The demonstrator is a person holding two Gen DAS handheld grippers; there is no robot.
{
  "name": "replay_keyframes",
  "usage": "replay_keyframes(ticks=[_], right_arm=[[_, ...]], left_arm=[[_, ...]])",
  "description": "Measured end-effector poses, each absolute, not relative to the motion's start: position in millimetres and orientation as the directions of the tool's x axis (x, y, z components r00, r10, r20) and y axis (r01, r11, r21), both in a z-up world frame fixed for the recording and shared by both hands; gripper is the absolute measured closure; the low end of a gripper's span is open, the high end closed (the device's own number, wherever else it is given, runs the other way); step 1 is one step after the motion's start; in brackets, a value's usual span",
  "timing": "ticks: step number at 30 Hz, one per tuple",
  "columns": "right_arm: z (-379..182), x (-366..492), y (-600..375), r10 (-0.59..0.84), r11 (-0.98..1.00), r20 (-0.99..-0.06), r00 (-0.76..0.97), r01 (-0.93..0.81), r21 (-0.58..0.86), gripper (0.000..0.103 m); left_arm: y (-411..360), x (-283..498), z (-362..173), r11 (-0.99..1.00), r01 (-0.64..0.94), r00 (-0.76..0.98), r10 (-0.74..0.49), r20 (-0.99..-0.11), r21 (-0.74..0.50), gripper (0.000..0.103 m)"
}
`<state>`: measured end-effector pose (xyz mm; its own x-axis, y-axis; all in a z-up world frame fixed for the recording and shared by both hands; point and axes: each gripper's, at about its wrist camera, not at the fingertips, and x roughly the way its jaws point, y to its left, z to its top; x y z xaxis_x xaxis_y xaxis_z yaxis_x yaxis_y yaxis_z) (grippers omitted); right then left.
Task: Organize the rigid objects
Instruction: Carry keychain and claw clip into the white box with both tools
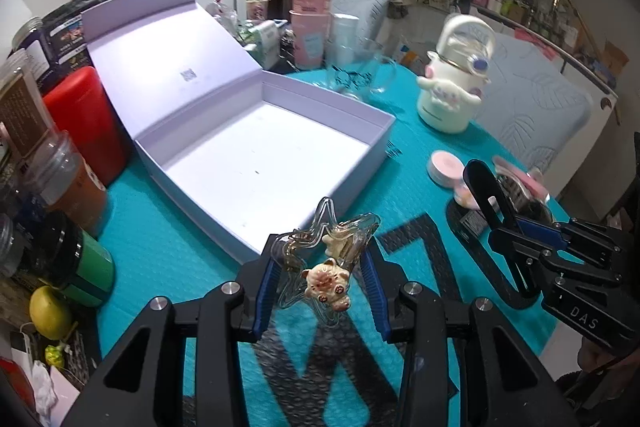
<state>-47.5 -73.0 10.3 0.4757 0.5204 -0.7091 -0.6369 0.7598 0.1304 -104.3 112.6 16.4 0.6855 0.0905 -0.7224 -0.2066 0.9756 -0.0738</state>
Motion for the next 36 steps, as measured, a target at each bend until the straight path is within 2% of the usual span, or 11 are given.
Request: replay_keyframes(ticks=[16,21,36], right_arm=[[41,-23,-25,0.558,0.714,-0.678,0.478,-0.693,0.099,0.081],[42,-15,-9,0.584,0.685,-0.687,0.432,-0.717,0.132,0.081],[55,18,32,0.585,0.669,-0.679,0.443,-0.737,0.095,0.081]], left_arm=[[160,-79,41,0.966,-0.251,0.717,0.141,-0.682,-0.065,0.064],[174,-67,43,0.962,-0.267,0.714,0.154,-0.683,-0.062,0.064],[210,-17,48,0.957,-0.284,0.705,0.167,-0.689,-0.058,0.064]])
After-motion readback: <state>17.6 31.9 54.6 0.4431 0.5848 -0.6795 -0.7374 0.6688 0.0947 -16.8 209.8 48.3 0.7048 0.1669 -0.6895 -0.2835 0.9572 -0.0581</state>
